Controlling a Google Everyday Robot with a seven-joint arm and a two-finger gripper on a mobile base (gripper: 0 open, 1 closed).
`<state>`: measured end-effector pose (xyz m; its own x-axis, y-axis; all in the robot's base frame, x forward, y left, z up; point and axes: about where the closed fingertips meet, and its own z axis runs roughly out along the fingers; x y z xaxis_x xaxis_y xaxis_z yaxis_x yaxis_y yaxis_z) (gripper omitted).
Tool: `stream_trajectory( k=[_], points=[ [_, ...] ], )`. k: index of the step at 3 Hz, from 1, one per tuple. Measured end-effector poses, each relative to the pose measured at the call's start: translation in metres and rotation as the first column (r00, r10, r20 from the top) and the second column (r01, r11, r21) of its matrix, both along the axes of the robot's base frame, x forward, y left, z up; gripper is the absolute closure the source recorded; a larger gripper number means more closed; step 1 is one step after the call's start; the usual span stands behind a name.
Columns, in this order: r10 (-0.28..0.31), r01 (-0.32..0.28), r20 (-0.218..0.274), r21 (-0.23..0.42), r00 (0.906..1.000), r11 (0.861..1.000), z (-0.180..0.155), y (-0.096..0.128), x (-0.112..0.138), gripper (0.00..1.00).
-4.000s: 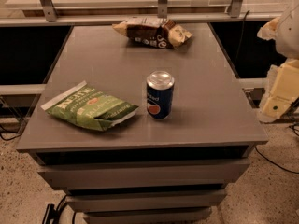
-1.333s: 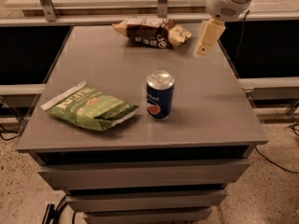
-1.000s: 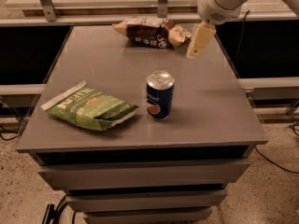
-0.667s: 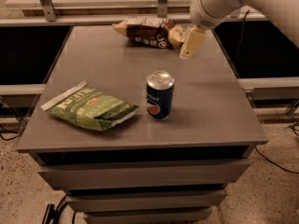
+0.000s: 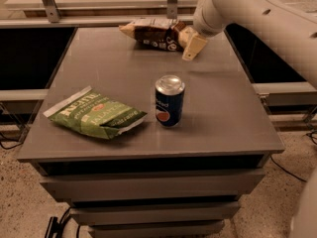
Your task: Move brown chip bag near pepsi can
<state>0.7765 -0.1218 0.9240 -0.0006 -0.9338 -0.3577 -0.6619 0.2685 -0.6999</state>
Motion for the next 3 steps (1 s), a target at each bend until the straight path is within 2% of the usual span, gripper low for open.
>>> stream_trajectory(
  k=[2,3],
  points=[
    [-0.016,0.016,0.001,0.135,0.9999,0.991,-0.023,-0.012,0.047,0.0],
    [-0.009,0.009,-0.003,0.196,1.0,0.981,-0.027,-0.011,0.055,0.18]
  ],
)
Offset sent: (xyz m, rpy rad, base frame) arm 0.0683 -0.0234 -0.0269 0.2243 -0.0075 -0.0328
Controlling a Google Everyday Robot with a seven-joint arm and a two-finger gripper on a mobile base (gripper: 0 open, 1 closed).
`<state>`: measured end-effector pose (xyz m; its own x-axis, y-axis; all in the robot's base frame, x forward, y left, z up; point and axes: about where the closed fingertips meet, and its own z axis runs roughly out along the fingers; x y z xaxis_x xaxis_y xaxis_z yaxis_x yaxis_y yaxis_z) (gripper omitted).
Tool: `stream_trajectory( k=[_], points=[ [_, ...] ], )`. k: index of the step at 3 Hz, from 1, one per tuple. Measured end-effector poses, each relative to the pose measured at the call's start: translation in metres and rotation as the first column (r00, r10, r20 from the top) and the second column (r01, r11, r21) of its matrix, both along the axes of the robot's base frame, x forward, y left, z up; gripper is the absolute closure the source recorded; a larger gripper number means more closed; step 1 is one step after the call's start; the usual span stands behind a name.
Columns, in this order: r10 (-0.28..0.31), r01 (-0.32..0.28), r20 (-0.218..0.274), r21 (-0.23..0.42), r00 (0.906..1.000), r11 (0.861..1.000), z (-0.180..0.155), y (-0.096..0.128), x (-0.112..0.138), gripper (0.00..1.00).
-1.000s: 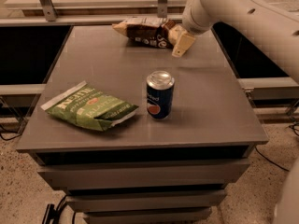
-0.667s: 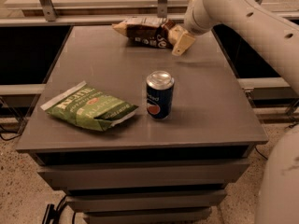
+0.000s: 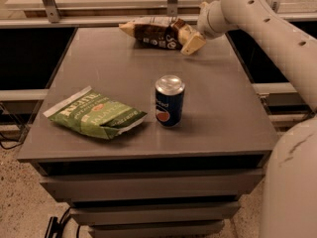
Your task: Move brown chip bag near pepsi can
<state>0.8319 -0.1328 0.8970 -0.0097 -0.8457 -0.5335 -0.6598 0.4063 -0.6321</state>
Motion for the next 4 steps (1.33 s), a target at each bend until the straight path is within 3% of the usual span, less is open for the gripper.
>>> stream_trajectory(
  k=[2,3,4],
  points=[
    [0.023,-0.021,-0.025,0.078,0.9994,0.997,-0.005,0.0,-0.003,0.62],
    [0.023,-0.019,-0.05,0.072,0.9985,0.997,-0.007,-0.003,-0.012,0.86],
    [0.034,-0.031,-0.057,0.052,0.9978,0.998,0.001,-0.005,-0.029,1.0]
  ],
)
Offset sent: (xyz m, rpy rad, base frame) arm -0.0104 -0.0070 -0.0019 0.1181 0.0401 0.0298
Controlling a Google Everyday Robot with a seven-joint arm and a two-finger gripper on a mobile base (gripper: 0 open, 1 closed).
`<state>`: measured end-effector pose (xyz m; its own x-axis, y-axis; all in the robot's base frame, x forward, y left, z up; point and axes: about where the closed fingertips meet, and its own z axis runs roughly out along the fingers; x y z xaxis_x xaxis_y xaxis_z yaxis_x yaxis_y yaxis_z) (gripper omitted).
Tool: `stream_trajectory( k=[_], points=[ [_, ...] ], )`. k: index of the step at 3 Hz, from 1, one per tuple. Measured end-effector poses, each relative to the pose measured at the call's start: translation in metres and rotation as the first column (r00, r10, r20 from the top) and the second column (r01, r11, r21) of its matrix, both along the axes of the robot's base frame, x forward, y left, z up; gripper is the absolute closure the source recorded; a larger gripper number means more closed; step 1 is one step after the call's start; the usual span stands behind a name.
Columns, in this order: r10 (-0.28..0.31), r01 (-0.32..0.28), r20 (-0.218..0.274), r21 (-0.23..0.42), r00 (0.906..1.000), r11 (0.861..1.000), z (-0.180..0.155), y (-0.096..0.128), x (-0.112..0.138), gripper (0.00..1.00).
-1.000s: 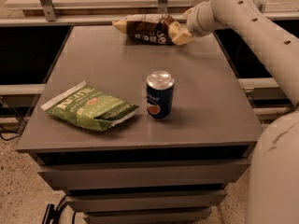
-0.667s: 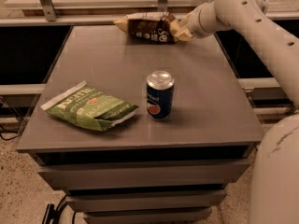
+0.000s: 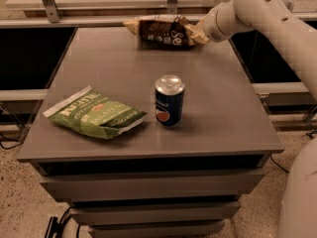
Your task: Move brown chip bag near pepsi can
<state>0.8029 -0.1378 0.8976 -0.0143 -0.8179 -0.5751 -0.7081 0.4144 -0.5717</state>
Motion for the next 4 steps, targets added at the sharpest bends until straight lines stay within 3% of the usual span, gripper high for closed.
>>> stream_trajectory(
  k=[2,4],
  points=[
    [0.052,-0.052,0.008,-0.017,0.9986,0.999,0.022,-0.009,-0.048,1.0],
    [0.084,-0.084,0.003,-0.021,0.9965,0.996,0.035,-0.024,-0.123,1.0]
  ],
)
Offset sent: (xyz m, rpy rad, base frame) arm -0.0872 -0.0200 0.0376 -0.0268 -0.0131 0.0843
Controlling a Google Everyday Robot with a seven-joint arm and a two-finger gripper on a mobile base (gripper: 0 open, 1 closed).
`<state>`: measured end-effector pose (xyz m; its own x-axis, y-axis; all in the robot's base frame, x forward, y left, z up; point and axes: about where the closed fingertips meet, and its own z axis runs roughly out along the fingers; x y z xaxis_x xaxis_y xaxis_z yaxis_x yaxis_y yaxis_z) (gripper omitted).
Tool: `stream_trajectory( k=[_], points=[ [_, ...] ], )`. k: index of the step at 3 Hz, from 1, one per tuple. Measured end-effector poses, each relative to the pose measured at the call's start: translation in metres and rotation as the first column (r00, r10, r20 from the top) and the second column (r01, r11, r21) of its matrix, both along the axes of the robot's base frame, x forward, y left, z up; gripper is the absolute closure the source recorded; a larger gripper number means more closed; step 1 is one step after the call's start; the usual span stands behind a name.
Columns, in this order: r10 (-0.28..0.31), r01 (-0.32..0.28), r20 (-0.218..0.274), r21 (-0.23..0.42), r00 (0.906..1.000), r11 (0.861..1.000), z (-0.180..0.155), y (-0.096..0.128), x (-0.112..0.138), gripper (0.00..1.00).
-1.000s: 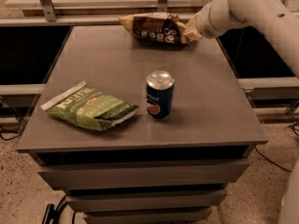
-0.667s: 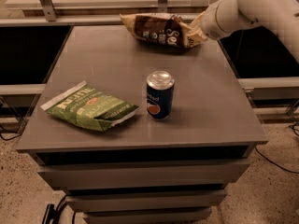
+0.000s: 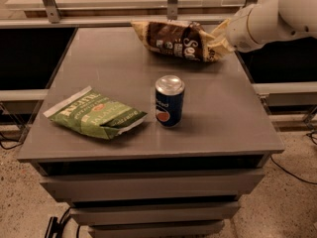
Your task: Move brown chip bag near pepsi can
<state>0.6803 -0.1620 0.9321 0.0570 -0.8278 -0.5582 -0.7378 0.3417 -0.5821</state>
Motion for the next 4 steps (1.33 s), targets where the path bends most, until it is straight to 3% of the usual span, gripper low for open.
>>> stream_trajectory(
  k=[4],
  points=[
    [0.055,-0.055,-0.016,0.003,0.9983,0.998,0.011,0.003,-0.12,1.0]
  ],
)
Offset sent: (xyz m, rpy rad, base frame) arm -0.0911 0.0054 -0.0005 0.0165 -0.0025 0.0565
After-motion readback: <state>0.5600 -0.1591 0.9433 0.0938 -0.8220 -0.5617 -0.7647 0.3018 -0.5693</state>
